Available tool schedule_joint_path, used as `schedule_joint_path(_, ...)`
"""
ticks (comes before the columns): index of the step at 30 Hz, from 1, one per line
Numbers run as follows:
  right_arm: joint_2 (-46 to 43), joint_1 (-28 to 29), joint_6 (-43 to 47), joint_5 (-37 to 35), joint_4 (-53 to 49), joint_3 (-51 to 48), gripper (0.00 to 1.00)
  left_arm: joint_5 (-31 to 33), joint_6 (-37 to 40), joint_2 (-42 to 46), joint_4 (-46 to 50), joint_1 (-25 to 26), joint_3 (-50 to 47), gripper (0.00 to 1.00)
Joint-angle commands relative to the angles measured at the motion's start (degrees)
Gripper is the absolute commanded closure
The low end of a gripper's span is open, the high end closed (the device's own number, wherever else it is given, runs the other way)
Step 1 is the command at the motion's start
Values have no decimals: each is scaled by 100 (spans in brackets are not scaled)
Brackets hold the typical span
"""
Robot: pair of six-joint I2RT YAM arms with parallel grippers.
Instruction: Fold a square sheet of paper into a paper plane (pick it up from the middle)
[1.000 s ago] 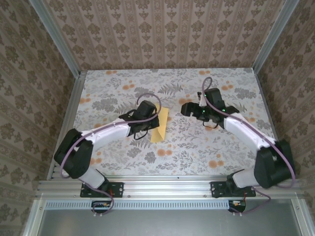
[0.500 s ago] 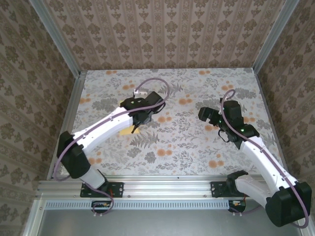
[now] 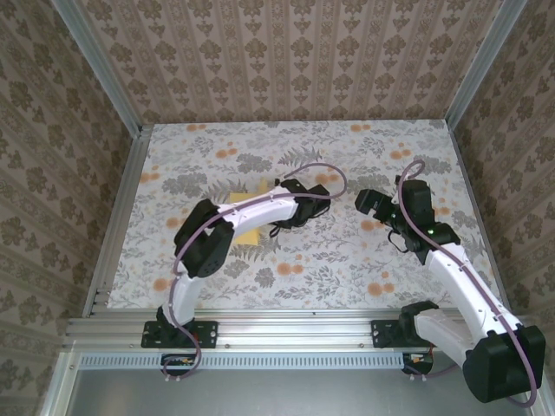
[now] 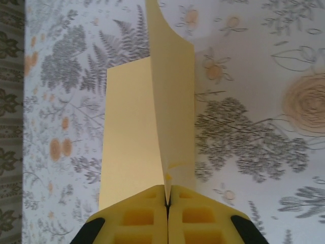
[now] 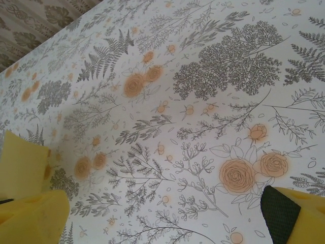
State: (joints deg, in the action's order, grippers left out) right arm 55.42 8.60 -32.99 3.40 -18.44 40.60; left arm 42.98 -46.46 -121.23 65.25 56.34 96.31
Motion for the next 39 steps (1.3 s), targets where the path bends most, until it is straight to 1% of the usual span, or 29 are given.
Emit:
schedule_joint_path(1,-136,-51,-65,-93,-65,-57,0,-264,-19,-352,-68,180,381,92)
schedule_joint_path(6,-141,-78,-151,-153,-130,-96,0,-507,17,-831,-86,341,831,89)
schedule_joint_path(11,-222,-95,-266,-298,-220,-144,0,-854,128,-971,-398,392,856,84)
schedule_joint_path(21,-261,-114,-354,-397,-327,-162,0,-1476,381,-938,-764,409,968,67)
schedule_joint_path(24,-204,-113,-332,-330,-329,-149,0,-1712,453,-576,-842,421,1008,60)
schedule_joint_path(27,-51,-113,-273,-32,-256,-136,0,-1989,532,26,-1084,430,866,52)
schedule_joint_path(31,426,-113,-239,725,-1,-89,3,-2415,620,913,-1718,365,276,42)
schedule_joint_path(33,696,-67,-232,1130,178,-41,4,-2613,614,1344,-2043,288,-123,39)
schedule_joint_path(36,1117,287,-144,1395,328,130,4,-2901,492,1967,-2559,87,-858,34)
schedule_joint_path(39,1567,887,-92,1417,421,341,4,-3202,275,2519,-3099,-212,-1675,32)
